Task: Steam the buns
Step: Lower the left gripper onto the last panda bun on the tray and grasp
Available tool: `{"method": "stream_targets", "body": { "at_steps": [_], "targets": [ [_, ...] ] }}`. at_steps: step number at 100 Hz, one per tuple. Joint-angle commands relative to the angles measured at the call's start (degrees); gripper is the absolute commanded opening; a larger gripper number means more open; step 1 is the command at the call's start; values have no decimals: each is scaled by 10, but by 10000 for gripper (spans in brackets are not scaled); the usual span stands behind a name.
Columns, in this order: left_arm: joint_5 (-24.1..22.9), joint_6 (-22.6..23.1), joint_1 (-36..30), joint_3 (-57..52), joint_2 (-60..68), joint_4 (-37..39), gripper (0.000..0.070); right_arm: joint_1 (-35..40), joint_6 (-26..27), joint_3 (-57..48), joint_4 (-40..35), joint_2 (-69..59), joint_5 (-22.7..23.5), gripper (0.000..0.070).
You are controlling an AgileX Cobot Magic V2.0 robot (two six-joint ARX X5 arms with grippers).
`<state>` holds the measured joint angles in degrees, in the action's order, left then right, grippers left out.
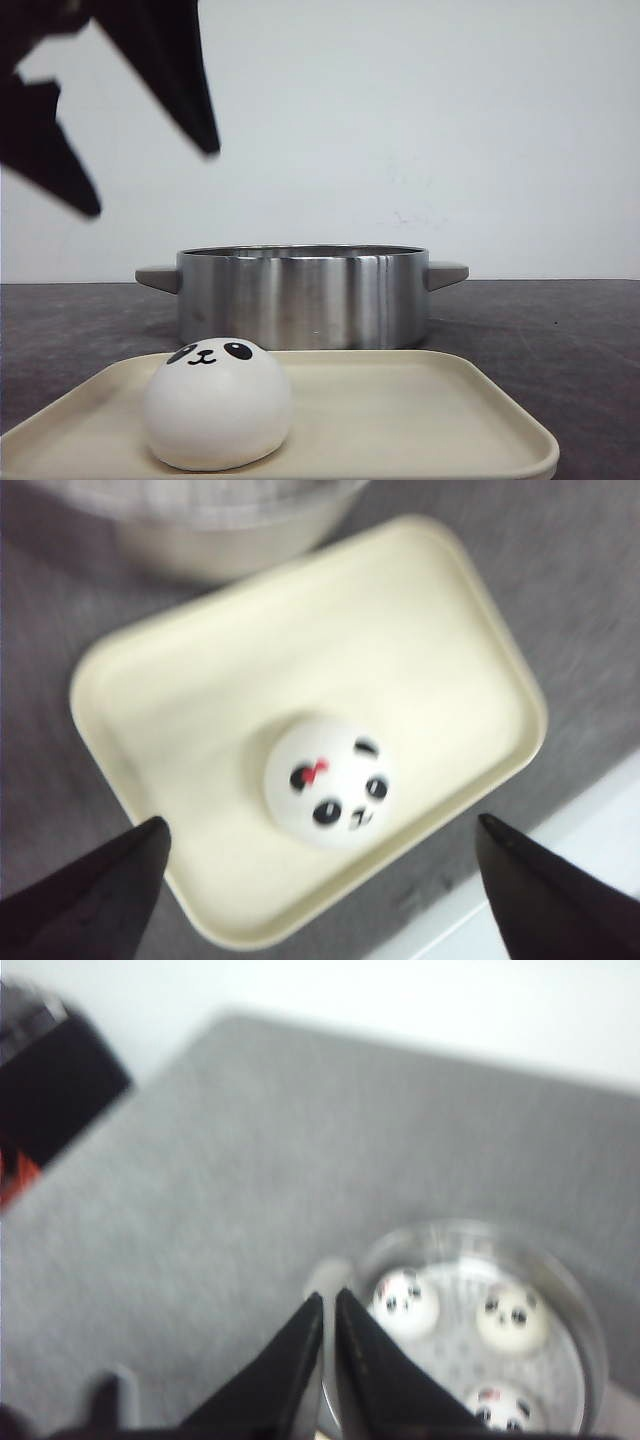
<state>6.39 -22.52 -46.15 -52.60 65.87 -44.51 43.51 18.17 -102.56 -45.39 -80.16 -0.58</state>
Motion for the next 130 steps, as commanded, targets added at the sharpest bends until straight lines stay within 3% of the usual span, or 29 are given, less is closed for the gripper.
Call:
{"method": "stream_targets", "body": {
  "at_steps": [1,25,77,87,101,105,108,110,113,130],
  "targets": [
    [3,-11,-11,-5,25,6,580,13,-6,-7,9,14,-26,12],
    [42,-12,-26,-5,124,41,580,20,-6,-7,9,62,-54,12],
    [37,-12,-31,-5,250,99,573,23,-3,-7,-18,66,-57,12],
    [14,-12,-32,-5,250,99,470,22,-4,-7,-18,66,-57,12],
    [-5,-9,-32,-5,250,98,389,22,-4,-7,-18,66,-57,12],
    [-5,-3,-32,-5,250,98,270,22,-5,-7,-18,66,-57,12],
    [-4,6,-33,-5,250,98,81,22,-5,-7,-18,66,-57,12],
    [-4,11,-34,-5,250,98,0,22,-5,-7,-18,66,-57,12],
    [-4,17,-35,-5,249,97,21,22,-5,-7,-18,66,-57,12],
    [3,35,-38,-20,200,81,0,22,-6,-7,-17,66,-57,12]
  ]
}}
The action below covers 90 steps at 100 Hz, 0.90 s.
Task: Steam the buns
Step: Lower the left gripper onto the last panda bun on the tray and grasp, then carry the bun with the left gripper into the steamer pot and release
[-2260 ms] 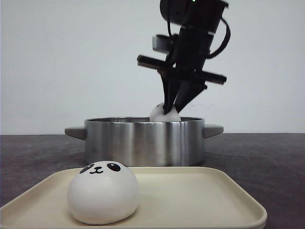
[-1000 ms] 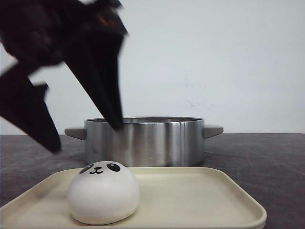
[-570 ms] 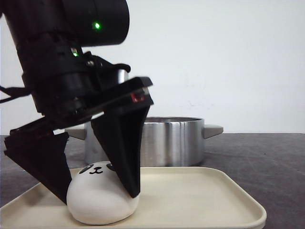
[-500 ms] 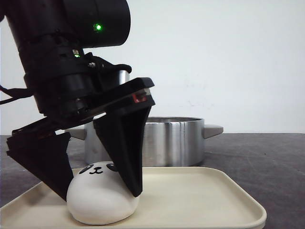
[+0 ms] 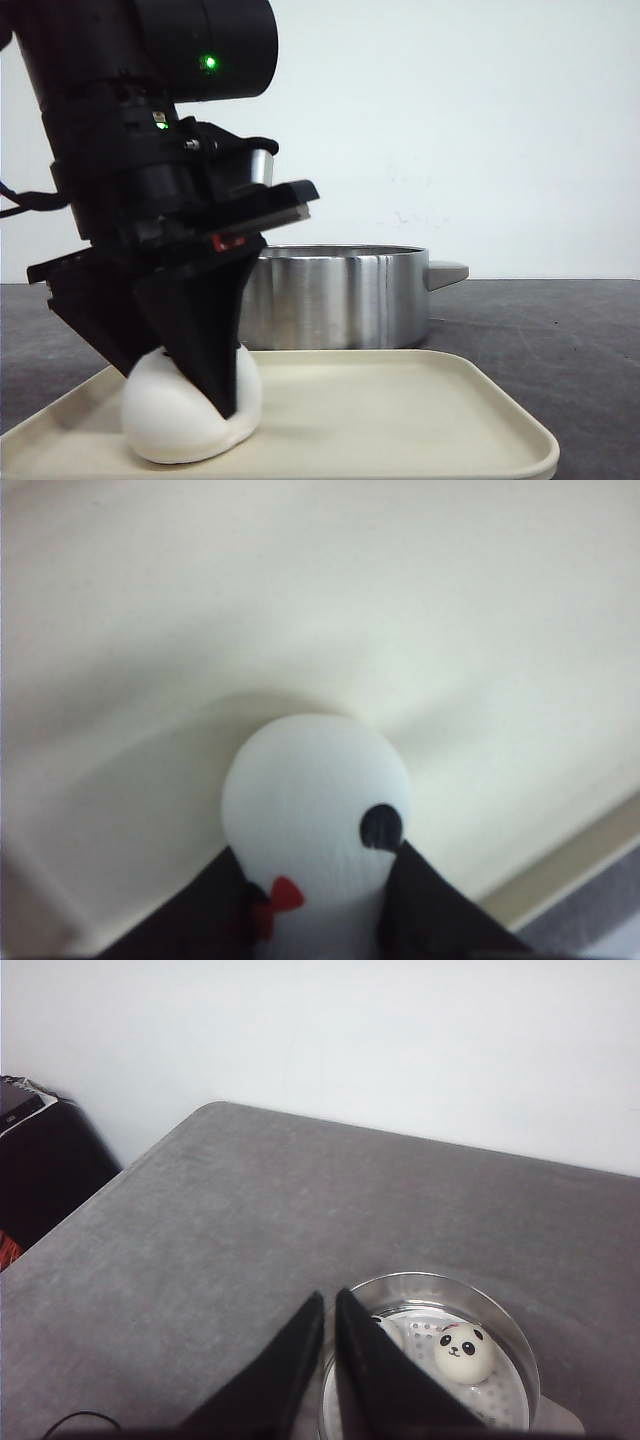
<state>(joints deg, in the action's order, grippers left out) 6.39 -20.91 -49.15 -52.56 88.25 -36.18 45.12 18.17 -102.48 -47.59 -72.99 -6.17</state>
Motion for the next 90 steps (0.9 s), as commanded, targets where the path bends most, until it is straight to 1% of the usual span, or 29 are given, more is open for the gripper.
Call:
{"method": "stream_targets", "body": {
  "at_steps": [1,6,14,27,31,38,45,58,77,80,82,83,84,87,88,89,90],
  "targets": [
    [2,21,-9,-24,-33,-2,0,6,-6,-8,5,-6,-1,12],
    [-5,24,-11,-33,-63,3,0,6,-6,-8,5,-6,-1,12],
    [-24,39,-11,-50,-113,37,0,6,-7,-8,10,-6,-1,12],
    [-84,99,6,-68,-159,143,0,6,-9,-8,22,-6,-1,12],
    [-93,111,15,-69,-159,167,0,6,-9,-8,25,-6,-1,12],
    [-89,126,40,-69,-149,208,0,6,-9,-8,26,-7,-1,12],
    [-80,127,64,-69,-127,226,0,6,-11,-8,26,-7,-1,12],
    [-52,127,98,-69,-68,251,0,6,-12,-8,26,-7,-1,12],
    [-50,122,125,-70,14,266,7,6,-13,-8,24,-7,0,12],
    [-50,123,129,-70,21,266,52,6,-13,-8,24,-7,0,12],
    [-50,122,130,-70,25,265,100,6,-13,-8,23,-7,0,12],
    [-50,123,131,-70,28,265,141,6,-13,-8,23,-7,0,12],
    [-50,123,132,-70,29,266,159,6,-13,-8,22,-7,0,12],
    [-50,122,133,-70,33,267,253,6,-13,-8,21,-7,0,12],
    [-51,123,133,-70,34,267,300,6,-13,-8,20,-7,0,12],
    [-50,123,133,-70,35,268,334,6,-13,-8,19,-7,0,12],
    [-50,123,133,-70,35,268,347,6,-13,-8,19,-7,0,12]
  ]
}}
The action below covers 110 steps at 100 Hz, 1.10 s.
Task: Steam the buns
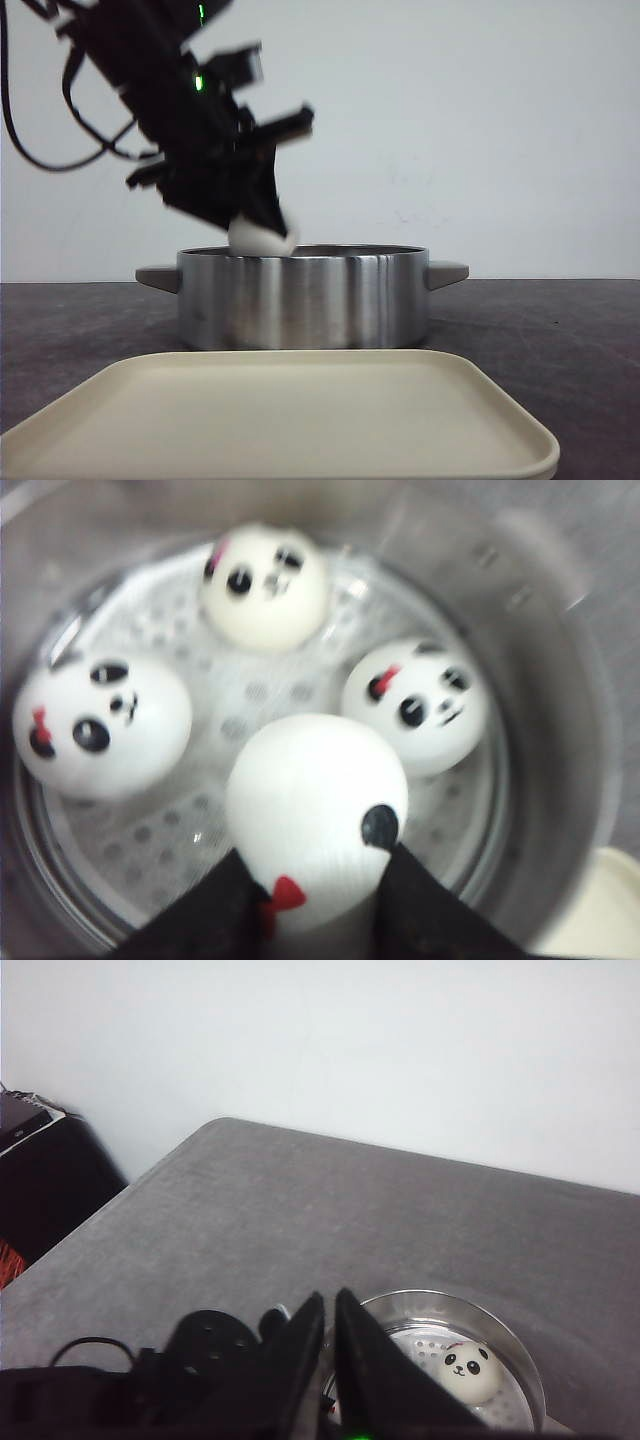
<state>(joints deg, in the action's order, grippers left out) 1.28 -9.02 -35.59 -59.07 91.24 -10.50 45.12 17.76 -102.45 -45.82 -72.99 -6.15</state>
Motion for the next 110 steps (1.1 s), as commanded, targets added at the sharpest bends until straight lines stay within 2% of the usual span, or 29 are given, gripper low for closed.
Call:
{"method": "stream_targets", "body": {
  "at_steps": [1,4,9,25,44,51,60,67,71,76,87,95,105,110],
  "targets": [
    [1,4,-3,-5,5,11,375,6,-9,-8,0,-7,0,12],
    [0,4,-3,-5,6,13,450,6,-9,-8,-2,-7,0,12],
    [1,4,-3,-5,6,17,489,6,-9,-8,-6,-7,0,12],
    [1,4,-3,-7,-1,19,486,6,-26,-7,-10,-7,-1,12],
    [0,4,-3,-42,-39,-53,485,5,-78,0,-29,-11,-4,12],
    [-2,4,-2,-49,-68,-74,446,5,-82,14,-28,-11,-16,12],
    [-23,4,-1,-48,-127,-101,273,5,-82,49,-23,-9,-30,12],
    [-50,4,0,-47,-174,-122,164,7,-82,85,-8,-3,-33,12],
    [-65,4,0,-42,-209,-130,75,10,-82,116,14,4,-34,12],
    [-78,4,1,-34,-251,-136,0,18,-82,164,58,19,-33,12],
    [-110,-7,7,-8,-338,-139,0,44,-82,292,202,61,-38,12],
    [-143,-26,16,21,-406,-143,0,64,-80,389,327,92,-63,12],
    [-161,-49,32,47,-471,-162,0,81,-73,470,432,118,-94,12],
    [-169,-52,42,51,-492,-179,0,85,-73,494,460,123,-104,12]
  ]
}}
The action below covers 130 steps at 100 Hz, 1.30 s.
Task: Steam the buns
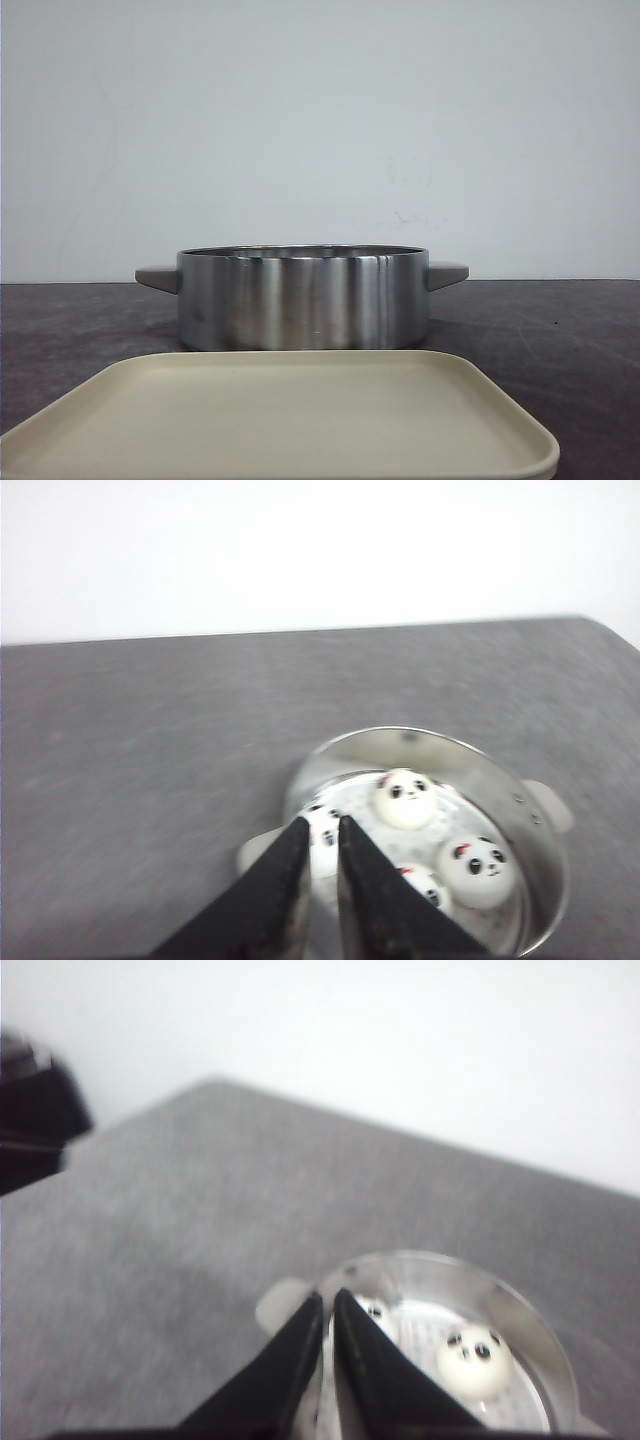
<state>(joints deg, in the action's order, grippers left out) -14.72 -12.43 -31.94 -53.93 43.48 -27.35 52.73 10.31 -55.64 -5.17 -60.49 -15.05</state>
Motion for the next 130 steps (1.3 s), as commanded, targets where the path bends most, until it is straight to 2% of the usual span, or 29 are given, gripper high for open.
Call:
{"method": "stream_targets", "body": {
  "at_steps": [1,40,90,99,106,115,130],
  "targets": [
    [-10,-18,7,-1,-18,-14,0,10,2,27,56,-1,-16,12],
    [-20,-18,19,-1,-83,-36,0,11,1,35,64,0,-15,12],
    [-20,-18,19,-1,-99,-36,0,1,7,35,46,36,-16,12],
    [-20,-18,19,-1,-99,-36,0,-34,7,40,-29,83,-14,12],
    [-20,-18,19,-1,-99,-36,0,-77,-20,60,-61,127,-13,12],
    [-20,-18,19,-1,-99,-36,0,-141,-61,115,-43,195,-4,12],
    [-20,-18,19,-1,-99,-36,0,-264,-85,249,27,326,66,12]
  ]
}}
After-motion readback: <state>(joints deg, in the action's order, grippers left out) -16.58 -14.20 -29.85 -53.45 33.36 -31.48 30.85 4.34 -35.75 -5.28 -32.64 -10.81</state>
